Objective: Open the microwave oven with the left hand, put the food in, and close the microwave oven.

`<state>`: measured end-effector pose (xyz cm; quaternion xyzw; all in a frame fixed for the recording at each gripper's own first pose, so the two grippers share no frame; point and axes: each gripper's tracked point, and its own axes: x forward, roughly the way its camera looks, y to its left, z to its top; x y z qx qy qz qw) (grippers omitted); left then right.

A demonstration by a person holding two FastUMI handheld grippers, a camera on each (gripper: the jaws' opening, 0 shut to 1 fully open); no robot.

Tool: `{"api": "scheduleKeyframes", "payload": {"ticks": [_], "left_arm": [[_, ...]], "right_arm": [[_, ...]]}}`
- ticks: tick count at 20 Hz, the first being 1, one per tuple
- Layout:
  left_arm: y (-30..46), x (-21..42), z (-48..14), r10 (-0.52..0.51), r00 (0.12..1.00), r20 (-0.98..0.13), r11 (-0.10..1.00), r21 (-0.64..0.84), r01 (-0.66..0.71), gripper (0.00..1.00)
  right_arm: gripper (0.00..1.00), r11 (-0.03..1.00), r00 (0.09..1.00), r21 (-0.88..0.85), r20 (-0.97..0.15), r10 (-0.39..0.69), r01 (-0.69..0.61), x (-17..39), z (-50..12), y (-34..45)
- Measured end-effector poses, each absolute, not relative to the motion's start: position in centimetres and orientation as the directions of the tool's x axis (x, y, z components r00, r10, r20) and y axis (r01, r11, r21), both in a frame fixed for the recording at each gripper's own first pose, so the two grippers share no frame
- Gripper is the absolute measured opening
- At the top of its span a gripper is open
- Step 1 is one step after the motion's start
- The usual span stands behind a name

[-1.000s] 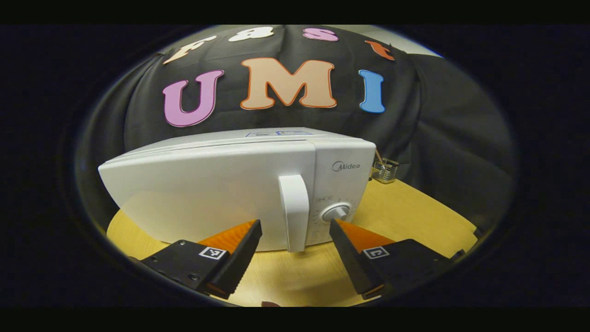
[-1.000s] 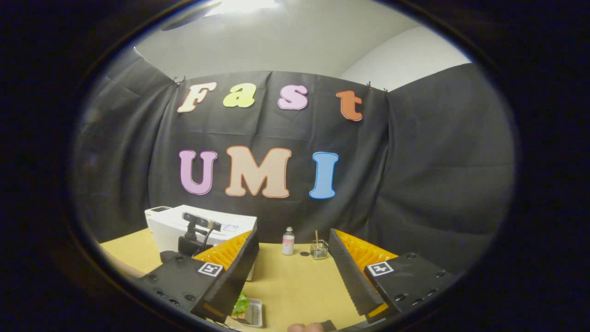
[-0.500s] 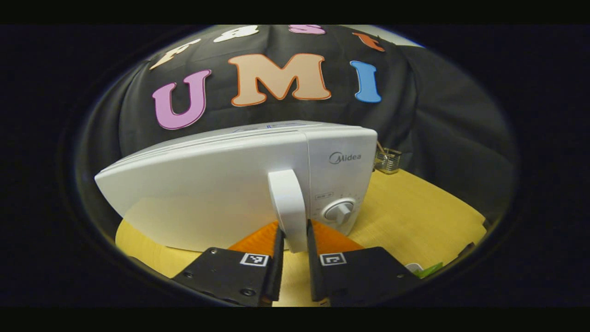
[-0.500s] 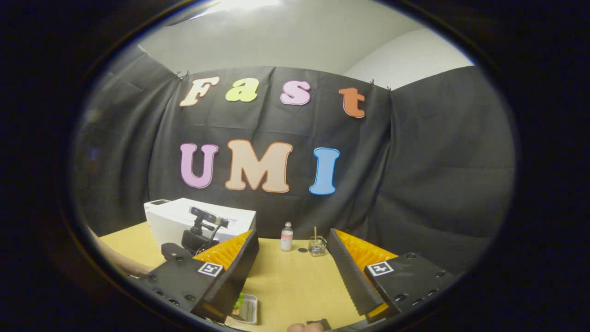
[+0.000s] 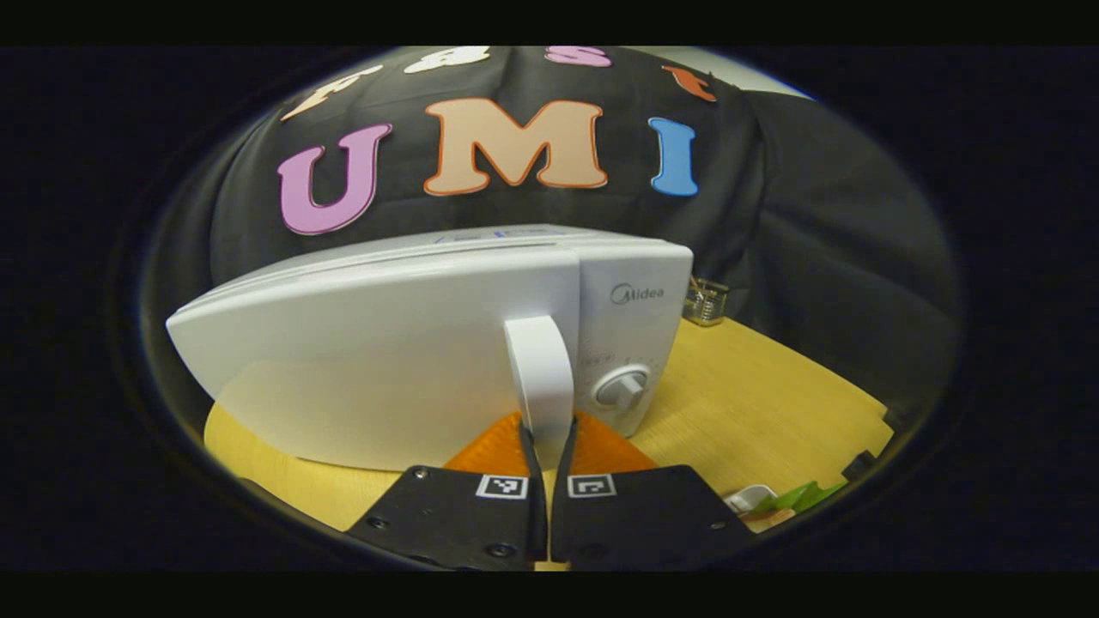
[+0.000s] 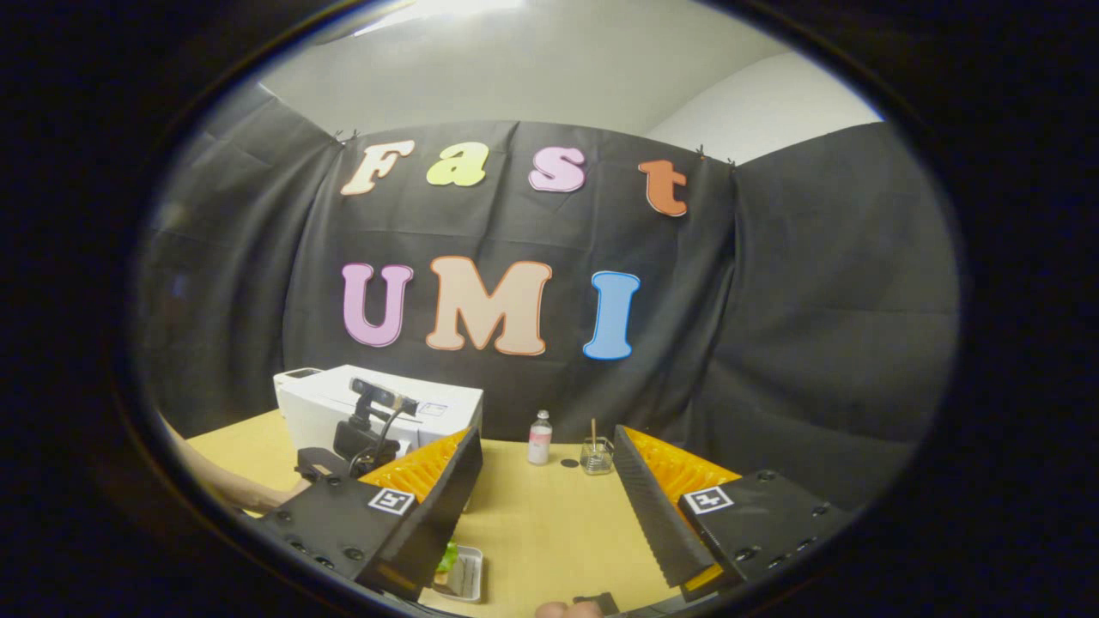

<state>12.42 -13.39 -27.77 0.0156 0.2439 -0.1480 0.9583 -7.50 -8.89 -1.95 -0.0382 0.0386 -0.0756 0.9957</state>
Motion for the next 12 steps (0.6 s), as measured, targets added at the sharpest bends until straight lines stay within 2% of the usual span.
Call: {"api": "scheduleKeyframes", "payload": {"ticks": [1, 6, 9, 12], "left_arm": [[-13.3, 11.7, -26.8, -0.3, 0.857, -0.42, 0.949, -0.041, 0.312, 0.03], [-10.1, 3.5, -27.0, -0.356, 0.821, -0.446, 0.933, -0.121, 0.338, 0.03], [-7.3, -0.2, -27.0, -0.328, 0.826, -0.458, 0.941, -0.086, 0.327, 0.03], [-4.3, -3.3, -26.9, -0.281, 0.831, -0.479, 0.957, -0.077, 0.279, 0.09]], "right_arm": [[0.96, 0.985, 0.985, -0.086, -0.067, -0.157, 0.151, -7.4, -2.0, -9.1], [0.97, 0.992, 0.987, -0.047, -0.096, -0.125, 0.121, -6.3, -3.5, -8.1], [0.97, 0.996, 0.991, -0.047, -0.108, -0.077, 0.073, -5.4, -4.3, -6.6], [0.97, 0.999, 0.988, -0.042, -0.152, -0.021, 0.015, -4.9, -6.4, -4.3]]}}
